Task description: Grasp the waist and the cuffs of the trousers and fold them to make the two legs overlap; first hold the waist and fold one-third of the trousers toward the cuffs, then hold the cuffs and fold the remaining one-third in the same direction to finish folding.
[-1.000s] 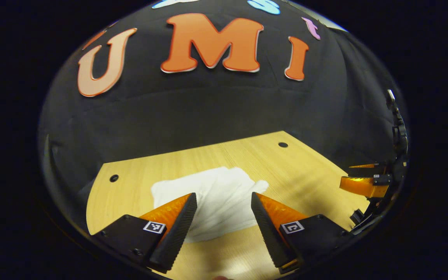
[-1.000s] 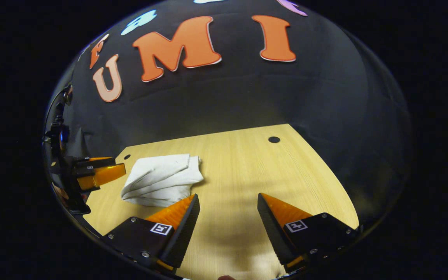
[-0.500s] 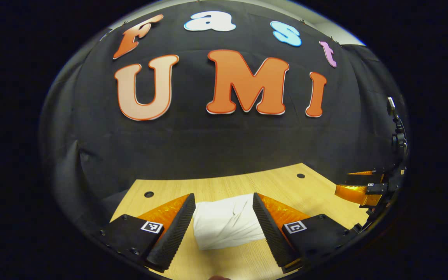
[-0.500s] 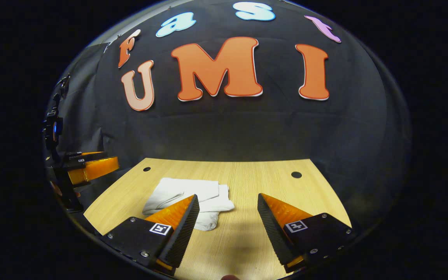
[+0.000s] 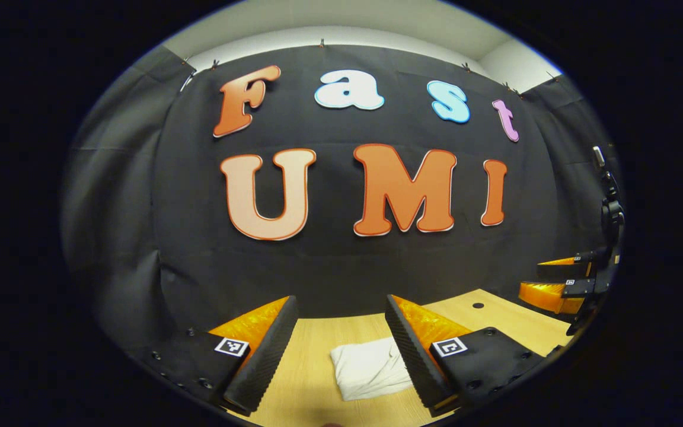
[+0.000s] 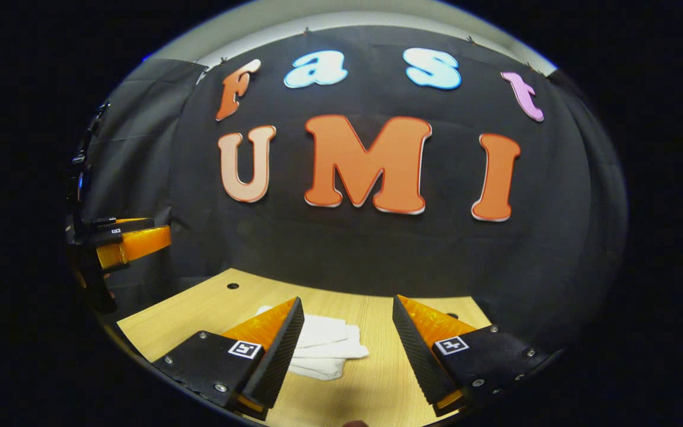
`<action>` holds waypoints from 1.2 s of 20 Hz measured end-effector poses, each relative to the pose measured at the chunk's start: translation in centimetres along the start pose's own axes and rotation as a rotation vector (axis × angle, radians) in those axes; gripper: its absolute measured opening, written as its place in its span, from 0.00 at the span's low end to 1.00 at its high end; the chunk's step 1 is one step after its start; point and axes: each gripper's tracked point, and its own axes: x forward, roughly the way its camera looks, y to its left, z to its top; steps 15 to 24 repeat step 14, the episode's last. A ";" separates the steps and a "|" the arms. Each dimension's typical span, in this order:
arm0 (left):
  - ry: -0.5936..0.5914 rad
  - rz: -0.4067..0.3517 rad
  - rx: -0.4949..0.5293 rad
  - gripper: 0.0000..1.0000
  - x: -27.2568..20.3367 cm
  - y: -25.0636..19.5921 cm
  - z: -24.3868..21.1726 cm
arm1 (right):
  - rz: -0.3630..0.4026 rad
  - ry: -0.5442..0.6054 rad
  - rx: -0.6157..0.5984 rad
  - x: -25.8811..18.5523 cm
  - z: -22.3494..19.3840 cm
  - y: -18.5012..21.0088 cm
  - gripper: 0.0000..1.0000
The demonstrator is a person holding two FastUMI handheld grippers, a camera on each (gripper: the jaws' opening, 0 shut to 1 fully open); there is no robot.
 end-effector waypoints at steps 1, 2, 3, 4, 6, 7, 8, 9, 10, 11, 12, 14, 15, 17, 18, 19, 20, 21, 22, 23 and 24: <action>-0.028 0.005 -0.010 0.96 -0.8 0.4 0.5 | 0.005 -0.005 -0.011 -0.2 0.1 0.6 0.90; -0.054 0.008 -0.017 0.97 -1.4 0.7 1.1 | 0.009 -0.013 -0.021 -0.6 0.4 1.2 0.90; -0.051 0.015 -0.019 0.96 -1.9 1.1 0.7 | 0.011 -0.018 -0.029 -0.7 0.7 1.7 0.90; -0.052 0.013 -0.026 0.99 -2.5 1.3 0.6 | 0.010 -0.022 -0.030 -1.1 0.8 2.0 0.90; -0.064 0.008 -0.055 0.95 -3.2 1.1 1.1 | 0.008 -0.026 -0.026 -1.7 0.6 2.6 0.90; -0.059 0.007 -0.070 0.96 -3.6 1.1 0.8 | 0.003 -0.023 -0.025 -2.0 0.5 2.8 0.90; -0.059 0.006 -0.082 0.96 -3.9 0.9 0.9 | 0.002 -0.019 -0.025 -2.4 0.4 3.0 0.90; -0.063 -0.003 -0.086 0.96 -4.3 0.7 1.0 | 0.000 -0.019 -0.025 -2.7 0.3 3.3 0.91; -0.069 -0.002 -0.076 0.98 -4.6 0.7 1.3 | -0.003 -0.019 -0.026 -3.1 0.3 3.5 0.91; -0.073 -0.008 -0.062 0.95 -4.9 0.5 1.4 | -0.005 -0.019 -0.027 -3.5 0.2 3.7 0.91; -0.075 -0.012 -0.048 0.97 -5.2 0.3 1.4 | -0.012 -0.010 -0.028 -3.9 -0.2 3.8 0.92; -0.078 -0.029 -0.029 0.95 -5.8 -0.4 1.5 | -0.026 0.010 -0.020 -4.4 -1.0 3.9 0.92; -0.078 -0.029 -0.029 0.95 -5.8 -0.4 1.5 | -0.026 0.010 -0.020 -4.4 -1.0 3.9 0.92; -0.078 -0.029 -0.029 0.95 -5.8 -0.4 1.5 | -0.026 0.010 -0.020 -4.4 -1.0 3.9 0.92; -0.078 -0.029 -0.029 0.95 -5.8 -0.4 1.5 | -0.026 0.010 -0.020 -4.4 -1.0 3.9 0.92; -0.078 -0.029 -0.029 0.95 -5.8 -0.4 1.5 | -0.026 0.010 -0.020 -4.4 -1.0 3.9 0.92; -0.078 -0.029 -0.029 0.95 -5.8 -0.4 1.5 | -0.026 0.010 -0.020 -4.4 -1.0 3.9 0.92; -0.078 -0.029 -0.029 0.95 -5.8 -0.4 1.5 | -0.026 0.010 -0.020 -4.4 -1.0 3.9 0.92; -0.078 -0.029 -0.029 0.95 -5.8 -0.4 1.5 | -0.026 0.010 -0.020 -4.4 -1.0 3.9 0.92; -0.078 -0.029 -0.029 0.95 -5.8 -0.4 1.5 | -0.026 0.010 -0.020 -4.4 -1.0 3.9 0.92; -0.078 -0.029 -0.029 0.95 -5.8 -0.4 1.5 | -0.026 0.010 -0.020 -4.4 -1.0 3.9 0.92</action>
